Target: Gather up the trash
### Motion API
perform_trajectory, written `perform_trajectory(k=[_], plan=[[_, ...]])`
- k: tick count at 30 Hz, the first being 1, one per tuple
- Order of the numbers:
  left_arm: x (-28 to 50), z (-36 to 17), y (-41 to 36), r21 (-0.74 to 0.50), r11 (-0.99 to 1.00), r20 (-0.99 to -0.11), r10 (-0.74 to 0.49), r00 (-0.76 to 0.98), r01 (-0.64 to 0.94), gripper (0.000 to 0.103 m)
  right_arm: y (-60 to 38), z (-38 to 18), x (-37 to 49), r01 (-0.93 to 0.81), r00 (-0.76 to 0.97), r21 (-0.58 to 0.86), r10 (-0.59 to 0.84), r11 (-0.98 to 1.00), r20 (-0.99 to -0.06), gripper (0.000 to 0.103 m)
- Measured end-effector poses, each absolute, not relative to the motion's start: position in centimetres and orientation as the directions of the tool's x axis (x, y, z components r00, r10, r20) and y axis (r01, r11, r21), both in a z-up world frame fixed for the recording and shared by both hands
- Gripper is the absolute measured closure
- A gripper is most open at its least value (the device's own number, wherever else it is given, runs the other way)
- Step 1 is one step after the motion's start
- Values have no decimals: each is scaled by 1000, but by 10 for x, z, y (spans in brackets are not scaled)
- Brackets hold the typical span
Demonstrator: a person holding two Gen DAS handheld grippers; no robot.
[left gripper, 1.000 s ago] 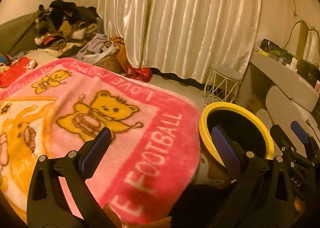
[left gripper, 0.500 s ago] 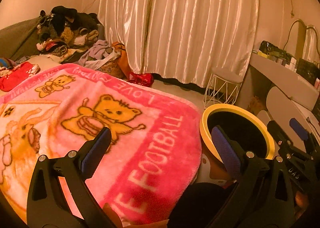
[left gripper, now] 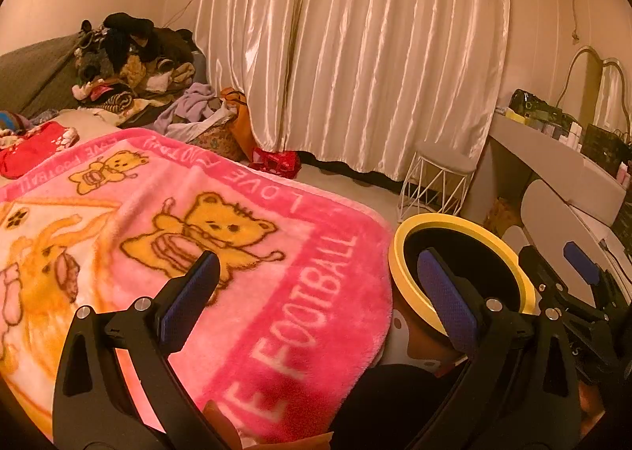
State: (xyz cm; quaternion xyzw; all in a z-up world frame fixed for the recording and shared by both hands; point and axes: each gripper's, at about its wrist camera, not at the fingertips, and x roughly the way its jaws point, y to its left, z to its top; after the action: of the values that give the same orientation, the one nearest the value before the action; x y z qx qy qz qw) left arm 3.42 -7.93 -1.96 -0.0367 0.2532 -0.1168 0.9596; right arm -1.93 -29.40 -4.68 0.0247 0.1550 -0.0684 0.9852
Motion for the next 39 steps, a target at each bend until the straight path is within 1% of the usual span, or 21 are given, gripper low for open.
perform_trajectory(k=[39], plan=[[33,-19,-80,-132,970,-475,-244,846,206,11,-299,-43,-17,148,943,32,-131,988,-306,6]])
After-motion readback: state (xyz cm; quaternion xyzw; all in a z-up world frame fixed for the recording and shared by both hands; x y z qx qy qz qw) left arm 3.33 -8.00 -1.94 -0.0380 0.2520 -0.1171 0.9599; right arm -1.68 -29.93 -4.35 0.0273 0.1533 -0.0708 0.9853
